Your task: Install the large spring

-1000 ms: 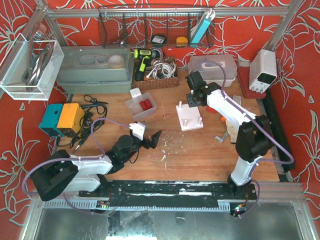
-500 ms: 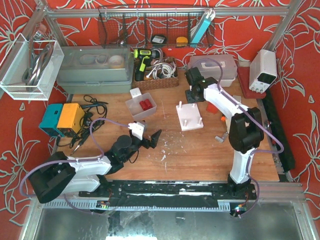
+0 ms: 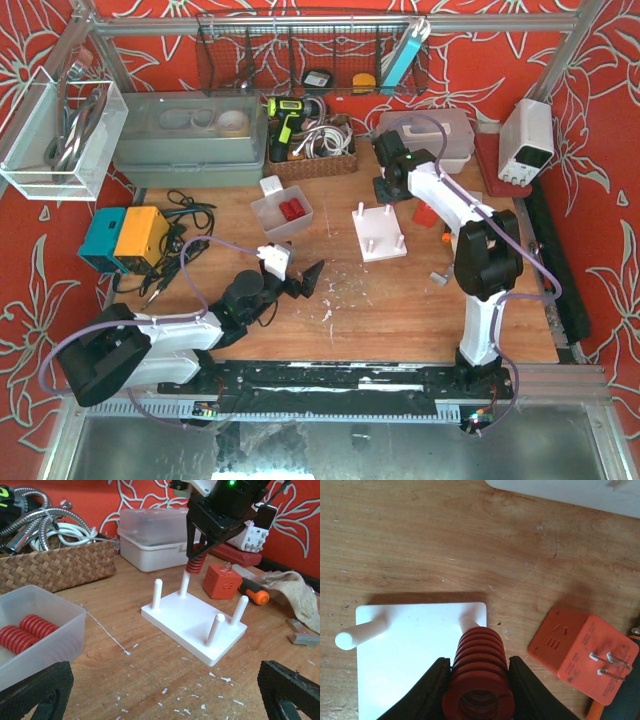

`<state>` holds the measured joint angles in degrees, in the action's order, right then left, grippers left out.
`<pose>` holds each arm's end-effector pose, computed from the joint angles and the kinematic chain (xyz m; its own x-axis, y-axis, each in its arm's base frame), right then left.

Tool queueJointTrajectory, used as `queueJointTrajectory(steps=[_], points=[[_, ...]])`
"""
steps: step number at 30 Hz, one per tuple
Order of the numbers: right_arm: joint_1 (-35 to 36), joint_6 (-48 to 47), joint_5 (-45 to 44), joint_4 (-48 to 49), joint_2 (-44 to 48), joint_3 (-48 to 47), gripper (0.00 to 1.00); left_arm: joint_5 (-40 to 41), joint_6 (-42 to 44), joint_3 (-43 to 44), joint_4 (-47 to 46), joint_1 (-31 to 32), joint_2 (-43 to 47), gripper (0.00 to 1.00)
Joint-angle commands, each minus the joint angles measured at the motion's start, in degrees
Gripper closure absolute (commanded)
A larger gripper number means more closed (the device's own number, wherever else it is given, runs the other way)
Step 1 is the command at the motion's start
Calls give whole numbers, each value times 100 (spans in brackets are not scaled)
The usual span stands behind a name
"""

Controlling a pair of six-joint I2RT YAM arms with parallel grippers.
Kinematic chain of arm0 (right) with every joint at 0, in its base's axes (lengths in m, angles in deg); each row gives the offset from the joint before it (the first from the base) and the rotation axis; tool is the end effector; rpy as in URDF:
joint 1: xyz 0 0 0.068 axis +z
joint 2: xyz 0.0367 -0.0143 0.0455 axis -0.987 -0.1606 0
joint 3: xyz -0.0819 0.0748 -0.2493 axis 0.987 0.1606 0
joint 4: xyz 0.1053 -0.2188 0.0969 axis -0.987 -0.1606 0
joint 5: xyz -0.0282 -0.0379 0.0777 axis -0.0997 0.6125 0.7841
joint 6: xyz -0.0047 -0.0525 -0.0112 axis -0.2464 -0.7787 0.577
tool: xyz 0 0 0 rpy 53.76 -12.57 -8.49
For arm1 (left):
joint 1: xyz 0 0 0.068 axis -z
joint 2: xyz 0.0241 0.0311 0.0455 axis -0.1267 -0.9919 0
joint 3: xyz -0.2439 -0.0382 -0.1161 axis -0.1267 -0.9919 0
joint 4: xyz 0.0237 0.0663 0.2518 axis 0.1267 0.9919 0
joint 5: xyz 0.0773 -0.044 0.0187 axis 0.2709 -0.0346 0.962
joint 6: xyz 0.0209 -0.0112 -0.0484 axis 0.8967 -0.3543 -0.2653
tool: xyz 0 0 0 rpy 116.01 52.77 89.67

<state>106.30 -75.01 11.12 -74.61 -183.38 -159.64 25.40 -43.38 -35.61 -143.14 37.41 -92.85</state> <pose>0.3892 0.1788 0.2578 -0.8413 -0.1347 -0.5235 -0.1397 0.9897 -0.0302 0.1560 -0.1442 0.1854 -0.0638 -0.0615 -0.9961 0.5418 0.8360 -0.0863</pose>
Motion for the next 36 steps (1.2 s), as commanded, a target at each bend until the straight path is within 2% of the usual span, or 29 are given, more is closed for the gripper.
queueJointTrajectory(steps=[1, 12, 18, 36], points=[[-45, -63, 24, -85, -184, -208, 100, -45, 75, -65, -135, -13, 68, 0], [-102, -79, 188, -67, -415, -329, 99, -109, 132, -62, -175, -13, -5, 0], [-143, -118, -18, -118, -103, -525, 98, -118, 141, -52, -178, -13, -17, 0], [-282, -110, 477, -185, -662, -746, 98, -118, 185, -63, -153, -13, 55, 0]])
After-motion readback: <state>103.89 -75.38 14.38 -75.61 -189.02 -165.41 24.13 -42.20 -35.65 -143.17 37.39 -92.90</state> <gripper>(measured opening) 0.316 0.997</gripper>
